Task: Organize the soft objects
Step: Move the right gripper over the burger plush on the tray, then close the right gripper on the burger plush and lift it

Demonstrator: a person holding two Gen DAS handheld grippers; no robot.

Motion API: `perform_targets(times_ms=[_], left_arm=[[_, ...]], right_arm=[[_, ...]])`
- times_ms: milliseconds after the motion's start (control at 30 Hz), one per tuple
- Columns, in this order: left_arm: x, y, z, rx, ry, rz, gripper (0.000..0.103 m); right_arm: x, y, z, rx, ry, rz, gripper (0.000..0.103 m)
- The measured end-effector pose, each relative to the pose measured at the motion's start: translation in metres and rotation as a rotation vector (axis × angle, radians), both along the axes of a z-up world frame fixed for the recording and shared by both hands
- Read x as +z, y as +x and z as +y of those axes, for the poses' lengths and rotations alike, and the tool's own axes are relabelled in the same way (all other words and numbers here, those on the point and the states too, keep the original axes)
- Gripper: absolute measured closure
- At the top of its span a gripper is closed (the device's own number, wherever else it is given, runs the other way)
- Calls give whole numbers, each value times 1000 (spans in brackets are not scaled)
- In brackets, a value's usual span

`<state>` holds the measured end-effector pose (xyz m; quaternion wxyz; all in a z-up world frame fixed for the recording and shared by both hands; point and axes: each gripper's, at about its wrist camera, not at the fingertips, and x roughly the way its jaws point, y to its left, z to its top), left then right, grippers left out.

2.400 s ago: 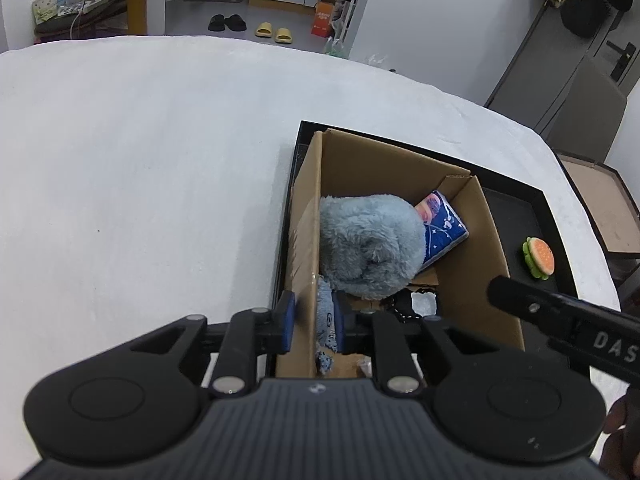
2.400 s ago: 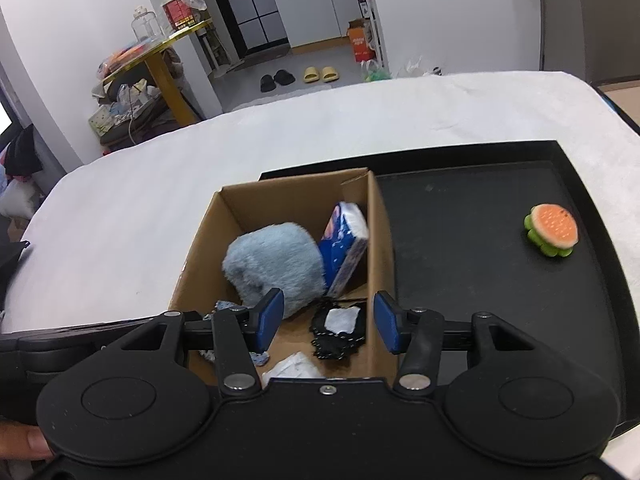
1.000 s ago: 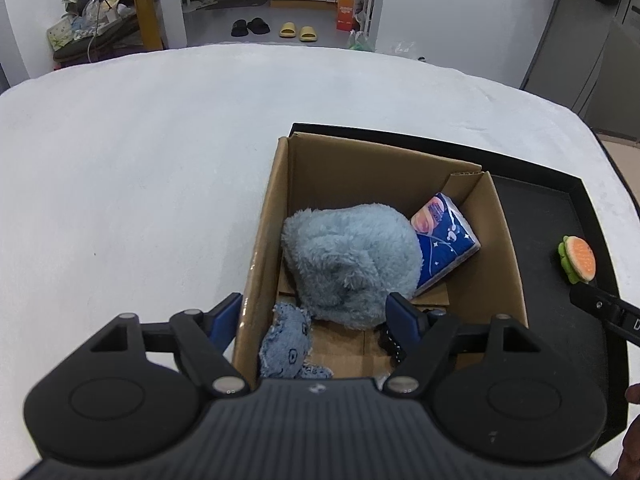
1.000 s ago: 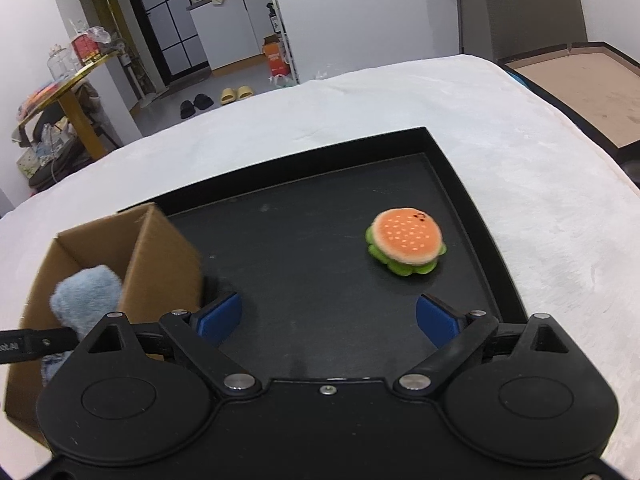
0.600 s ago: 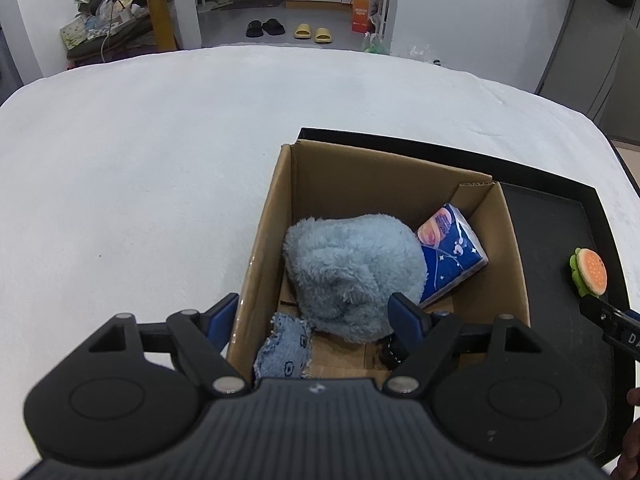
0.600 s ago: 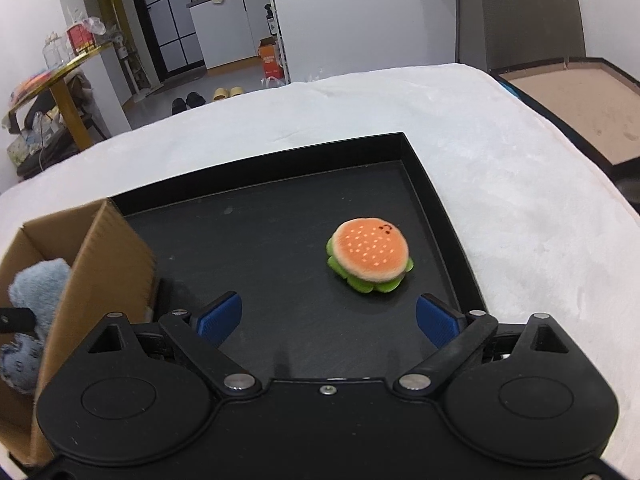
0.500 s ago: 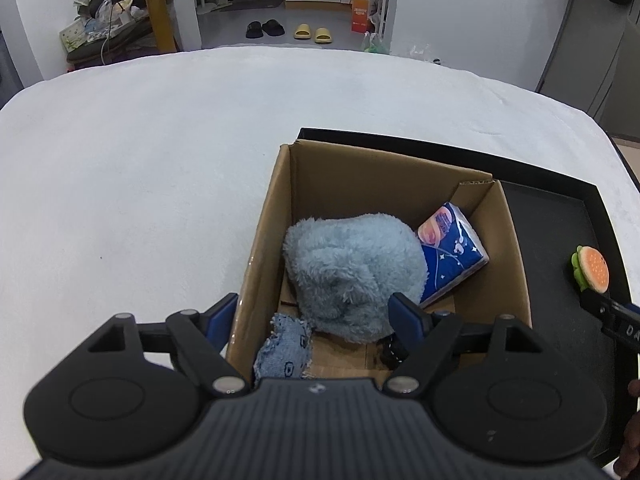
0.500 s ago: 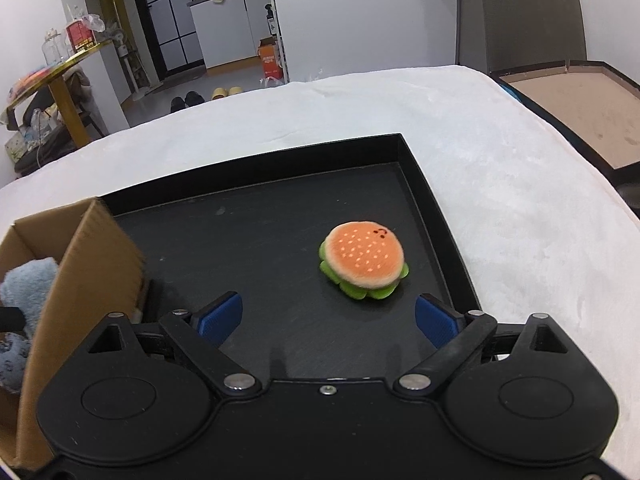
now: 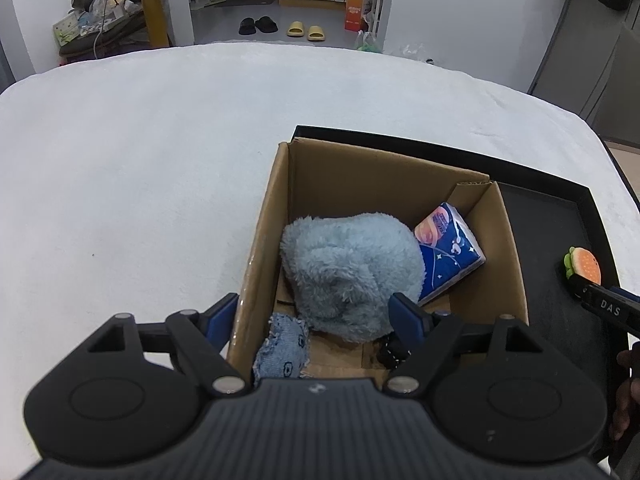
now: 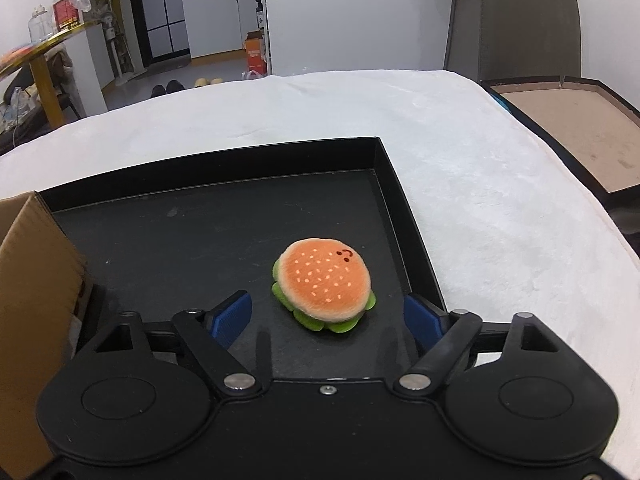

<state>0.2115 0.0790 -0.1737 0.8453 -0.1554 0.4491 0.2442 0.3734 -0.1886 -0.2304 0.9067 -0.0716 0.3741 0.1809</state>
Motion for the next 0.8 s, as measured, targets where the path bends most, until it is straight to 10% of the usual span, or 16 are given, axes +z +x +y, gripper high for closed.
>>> perform_targets(times_ms=[67,133,233,800], left_arm=[[0,-1,1,1,-4,-4,24],[0,-2,2,5,-9,-3,24],[2,-2,3,9,-10,-10,24],[7,-11,2,0,-27,-39,24]], right_arm=[[0,1,0,5,-4,1,34],[0,0,0,19,-12,5,66],[-1,2,0,34,-15,47,76],[10,-36,-18,20,24,125,81]])
